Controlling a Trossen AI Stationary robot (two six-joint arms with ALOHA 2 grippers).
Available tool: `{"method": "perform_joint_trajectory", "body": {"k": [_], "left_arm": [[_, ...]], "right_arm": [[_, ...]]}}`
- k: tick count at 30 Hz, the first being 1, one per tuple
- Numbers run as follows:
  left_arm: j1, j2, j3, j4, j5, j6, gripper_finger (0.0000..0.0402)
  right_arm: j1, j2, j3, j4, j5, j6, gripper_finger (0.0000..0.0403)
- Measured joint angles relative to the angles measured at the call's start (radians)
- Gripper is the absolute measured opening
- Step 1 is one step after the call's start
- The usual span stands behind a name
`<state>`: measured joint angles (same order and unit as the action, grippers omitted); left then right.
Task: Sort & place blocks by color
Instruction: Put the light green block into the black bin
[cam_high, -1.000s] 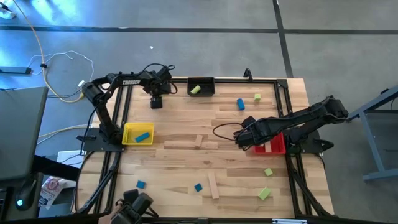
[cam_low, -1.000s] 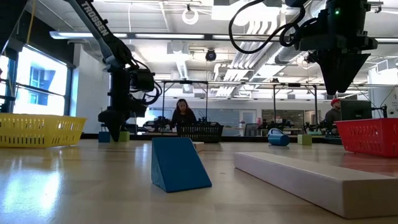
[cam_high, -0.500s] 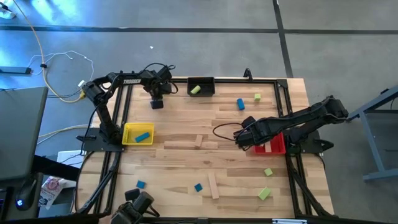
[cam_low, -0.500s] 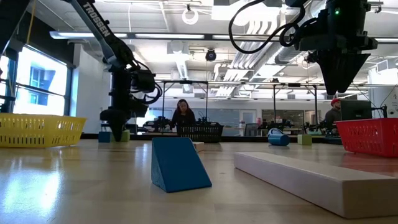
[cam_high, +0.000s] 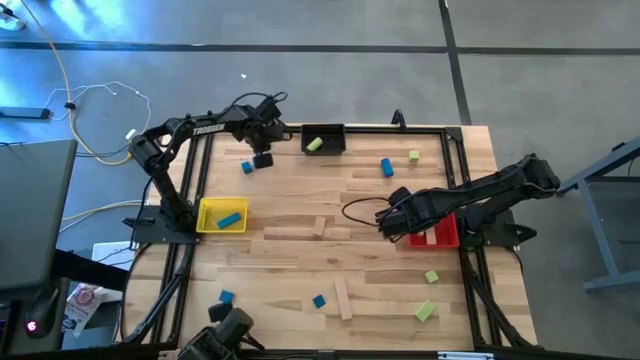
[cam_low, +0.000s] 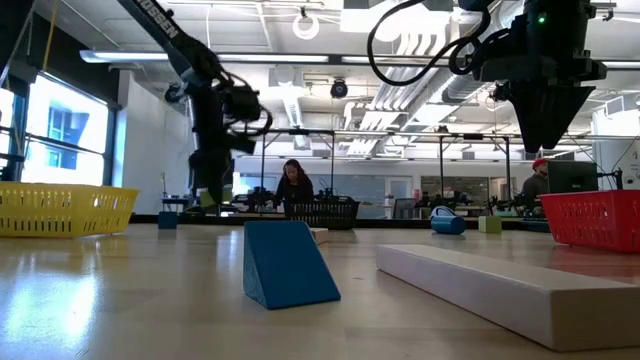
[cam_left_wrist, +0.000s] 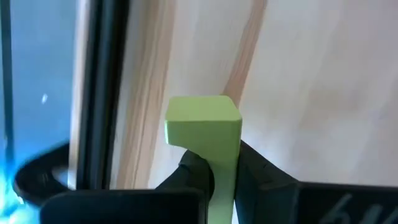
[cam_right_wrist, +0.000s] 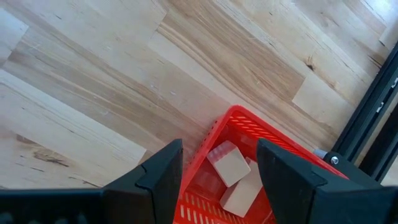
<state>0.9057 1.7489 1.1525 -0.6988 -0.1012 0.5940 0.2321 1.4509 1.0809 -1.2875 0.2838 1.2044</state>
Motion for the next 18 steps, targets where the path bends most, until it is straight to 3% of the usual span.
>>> {"method": "perform_joint_trajectory", "body": {"k": [5, 12, 18], "left_arm": [[-0.034, -0.027, 0.058, 0.051, 0.127, -0.044, 0.0023], [-0.104, -0.028, 0.084, 0.243, 0.236, -0.085, 0.0019], [-0.159, -0.028, 0.084, 0.421, 0.251, -0.111, 0.0022]], "right_arm": [[0.0, 0.0, 0.0, 0.014, 0.006, -0.001, 0.019], [0.0, 0.0, 0.0, 0.05, 0.024, -0.029, 0.019], [0.0, 0.0, 0.0, 0.072, 0.03, -0.043, 0.019]]}}
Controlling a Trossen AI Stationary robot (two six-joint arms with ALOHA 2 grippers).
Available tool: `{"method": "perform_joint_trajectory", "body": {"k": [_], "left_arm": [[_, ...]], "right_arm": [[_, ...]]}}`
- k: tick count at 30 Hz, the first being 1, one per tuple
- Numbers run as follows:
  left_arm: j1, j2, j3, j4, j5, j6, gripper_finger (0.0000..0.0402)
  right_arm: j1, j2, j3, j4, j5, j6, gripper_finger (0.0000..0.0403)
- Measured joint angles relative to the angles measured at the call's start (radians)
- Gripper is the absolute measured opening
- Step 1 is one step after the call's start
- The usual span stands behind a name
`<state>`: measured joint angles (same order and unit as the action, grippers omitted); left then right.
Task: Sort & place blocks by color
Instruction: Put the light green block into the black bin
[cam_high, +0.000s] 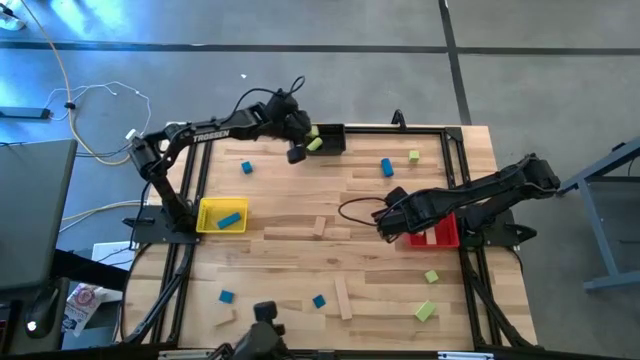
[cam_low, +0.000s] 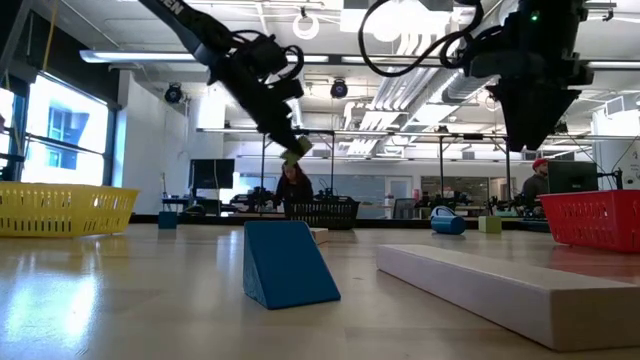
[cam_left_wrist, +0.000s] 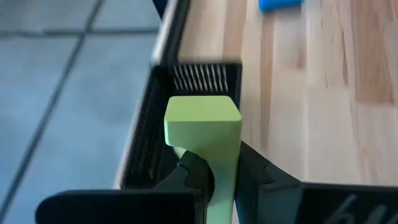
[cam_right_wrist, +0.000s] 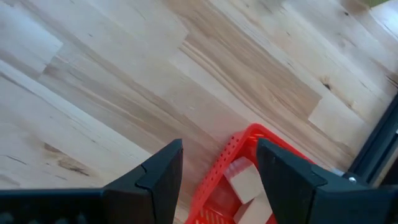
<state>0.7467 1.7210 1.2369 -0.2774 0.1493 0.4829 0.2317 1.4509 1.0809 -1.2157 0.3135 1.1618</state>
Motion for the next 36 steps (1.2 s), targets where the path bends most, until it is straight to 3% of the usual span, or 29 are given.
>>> {"method": "perform_joint_trajectory", "body": {"k": [9, 26, 36], "left_arm": [[-0.043, 0.016, 0.0, 0.173, -0.001, -0.017, 0.0026], [0.014, 0.206, 0.0, 0.176, -0.011, -0.046, 0.0027], [0.012, 0.219, 0.0, 0.213, -0.064, -0.067, 0.0066]], "right_arm": [[0.0, 0.0, 0.0, 0.019, 0.013, 0.0, 0.019], [0.0, 0.0, 0.0, 0.047, 0.013, 0.0, 0.019], [0.0, 0.0, 0.0, 0.048, 0.013, 0.0, 0.019]]}}
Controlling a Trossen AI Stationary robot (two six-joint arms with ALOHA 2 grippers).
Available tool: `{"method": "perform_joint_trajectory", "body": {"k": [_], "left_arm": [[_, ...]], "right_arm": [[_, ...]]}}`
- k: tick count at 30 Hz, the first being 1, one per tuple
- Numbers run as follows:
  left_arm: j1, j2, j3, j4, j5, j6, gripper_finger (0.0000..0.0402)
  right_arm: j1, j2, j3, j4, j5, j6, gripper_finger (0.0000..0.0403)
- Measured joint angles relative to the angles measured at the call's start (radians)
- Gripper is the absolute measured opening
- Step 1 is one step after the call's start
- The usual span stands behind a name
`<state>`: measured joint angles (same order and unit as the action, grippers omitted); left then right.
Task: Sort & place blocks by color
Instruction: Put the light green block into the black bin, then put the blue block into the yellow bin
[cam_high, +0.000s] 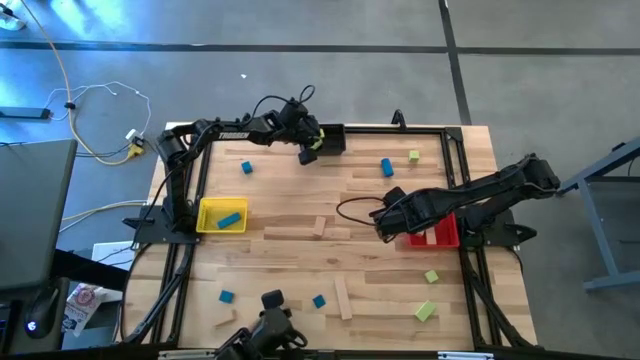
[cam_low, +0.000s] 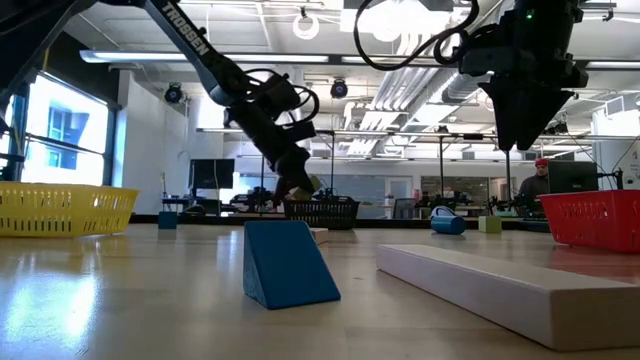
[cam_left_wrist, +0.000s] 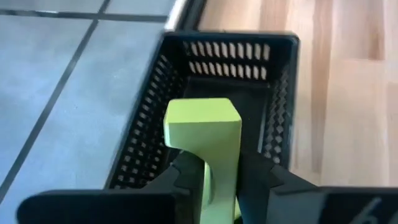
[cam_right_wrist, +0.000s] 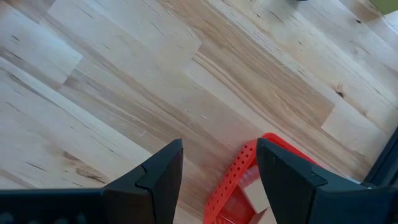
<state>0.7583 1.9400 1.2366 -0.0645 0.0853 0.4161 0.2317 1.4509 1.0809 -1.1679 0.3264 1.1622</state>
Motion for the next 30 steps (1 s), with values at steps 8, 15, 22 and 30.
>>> {"method": "perform_joint_trajectory", "body": {"k": [8, 15, 22, 30], "left_arm": [[0.0, 0.0, 0.016, -0.006, -0.005, -0.028, 0.012], [-0.002, -0.008, 0.105, -0.132, -0.094, -0.028, 0.0162], [-0.024, -0.009, 0.229, -0.348, -0.077, 0.004, 0.0165], [-0.099, -0.068, 0.251, -0.404, -0.043, 0.017, 0.0161]], "right_arm": [[0.0, 0.0, 0.0, 0.012, 0.0, 0.0, 0.019], [0.0, 0.0, 0.0, 0.022, 0.025, 0.0, 0.019], [-0.022, 0.0, 0.0, 0.035, 0.069, -0.012, 0.019], [-0.135, 0.0, 0.0, 0.058, 0.077, -0.113, 0.019]]}}
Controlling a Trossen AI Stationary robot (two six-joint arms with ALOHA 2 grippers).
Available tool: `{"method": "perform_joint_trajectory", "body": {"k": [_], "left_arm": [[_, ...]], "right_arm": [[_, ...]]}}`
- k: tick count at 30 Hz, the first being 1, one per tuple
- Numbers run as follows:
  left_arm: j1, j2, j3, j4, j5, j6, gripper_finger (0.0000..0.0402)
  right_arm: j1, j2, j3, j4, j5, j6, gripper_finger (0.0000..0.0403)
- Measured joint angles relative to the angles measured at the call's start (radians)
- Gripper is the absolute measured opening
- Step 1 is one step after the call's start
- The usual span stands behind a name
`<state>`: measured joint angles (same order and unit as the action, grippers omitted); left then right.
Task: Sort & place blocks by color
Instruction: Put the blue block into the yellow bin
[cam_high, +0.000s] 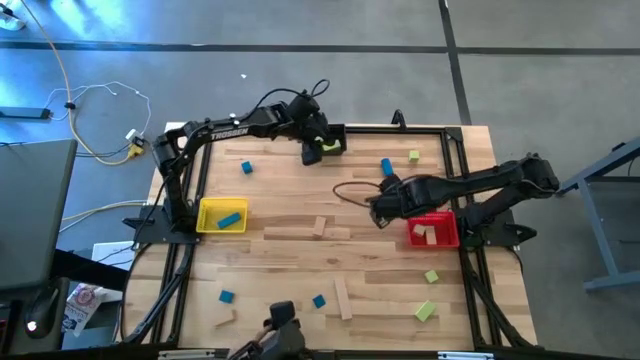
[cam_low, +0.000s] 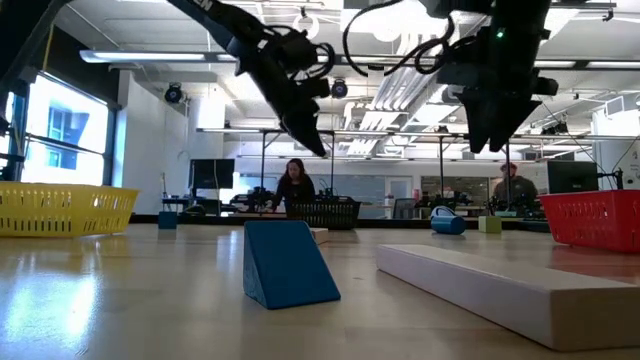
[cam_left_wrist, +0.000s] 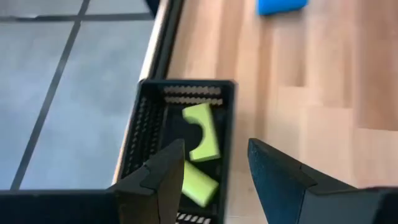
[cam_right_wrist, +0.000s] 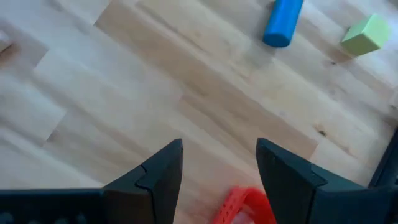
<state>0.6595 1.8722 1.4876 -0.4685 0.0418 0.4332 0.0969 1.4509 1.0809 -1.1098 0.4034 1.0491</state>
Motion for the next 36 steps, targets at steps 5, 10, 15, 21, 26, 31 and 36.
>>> {"method": "perform_joint_trajectory", "body": {"k": [5, 10, 15, 21, 26, 31, 36], "left_arm": [[-0.013, -0.059, 0.0, -0.052, -0.001, 0.005, 0.0161], [-0.012, -0.135, -0.006, -0.106, 0.0, -0.02, 0.0161], [-0.019, -0.228, -0.075, -0.115, 0.062, -0.047, 0.0161], [-0.051, -0.348, -0.201, -0.108, 0.156, -0.091, 0.0161], [-0.111, -0.429, -0.275, -0.104, 0.157, -0.134, 0.0161], [-0.188, -0.48, -0.298, -0.109, 0.157, -0.178, 0.0161], [-0.265, -0.497, -0.298, -0.109, 0.156, -0.186, 0.0161]], "right_arm": [[-0.091, 0.0, 0.0, 0.001, -0.016, -0.085, 0.019], [-0.19, 0.0, 0.0, 0.008, -0.039, -0.172, 0.019], [-0.298, 0.0, 0.0, 0.043, -0.081, -0.257, 0.019], [-0.417, 0.001, 0.0, 0.125, -0.138, -0.377, 0.019], [-0.5, 0.001, 0.0, 0.187, -0.148, -0.428, 0.019], [-0.566, 0.015, 0.0, 0.223, -0.152, -0.448, 0.019], [-0.609, 0.065, 0.0, 0.265, -0.153, -0.483, 0.019]]}}
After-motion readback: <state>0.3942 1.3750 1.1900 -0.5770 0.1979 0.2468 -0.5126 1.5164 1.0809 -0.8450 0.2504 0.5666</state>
